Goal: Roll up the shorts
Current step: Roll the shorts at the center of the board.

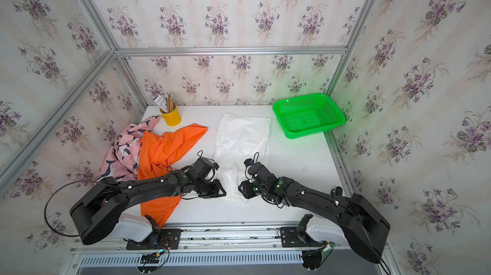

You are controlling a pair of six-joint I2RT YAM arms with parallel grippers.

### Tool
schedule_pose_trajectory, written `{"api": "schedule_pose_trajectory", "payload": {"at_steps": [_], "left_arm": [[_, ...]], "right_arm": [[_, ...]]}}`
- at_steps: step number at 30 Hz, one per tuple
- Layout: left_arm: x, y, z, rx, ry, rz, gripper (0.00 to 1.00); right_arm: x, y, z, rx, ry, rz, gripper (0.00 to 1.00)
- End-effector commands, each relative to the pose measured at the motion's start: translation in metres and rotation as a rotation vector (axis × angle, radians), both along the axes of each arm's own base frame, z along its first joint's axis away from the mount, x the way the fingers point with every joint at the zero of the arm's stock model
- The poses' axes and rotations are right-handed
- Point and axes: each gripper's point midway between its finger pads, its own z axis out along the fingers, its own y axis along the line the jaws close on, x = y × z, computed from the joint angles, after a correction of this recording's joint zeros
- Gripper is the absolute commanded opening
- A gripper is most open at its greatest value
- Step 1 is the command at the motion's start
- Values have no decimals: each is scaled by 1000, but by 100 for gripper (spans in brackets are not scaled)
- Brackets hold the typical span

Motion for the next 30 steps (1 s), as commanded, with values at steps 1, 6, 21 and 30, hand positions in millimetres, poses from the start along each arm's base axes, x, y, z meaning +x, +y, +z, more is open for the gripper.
{"api": "schedule_pose_trajectory", "payload": {"at_steps": [1, 6, 21, 30], "left_arm": [[1, -5, 17, -53, 7, 7, 25], [1, -8, 29, -69, 26, 10, 24], [0, -7, 44, -105, 61, 26, 25], [2, 6, 44, -107, 72, 66, 26]], "right_arm": [[5, 4, 17, -75, -306, 103, 48], [-14, 24, 21, -113, -593, 230, 56], [8, 37, -14, -416, -1010, 239, 97], [12, 35, 0, -503, -1138, 154, 78]]}}
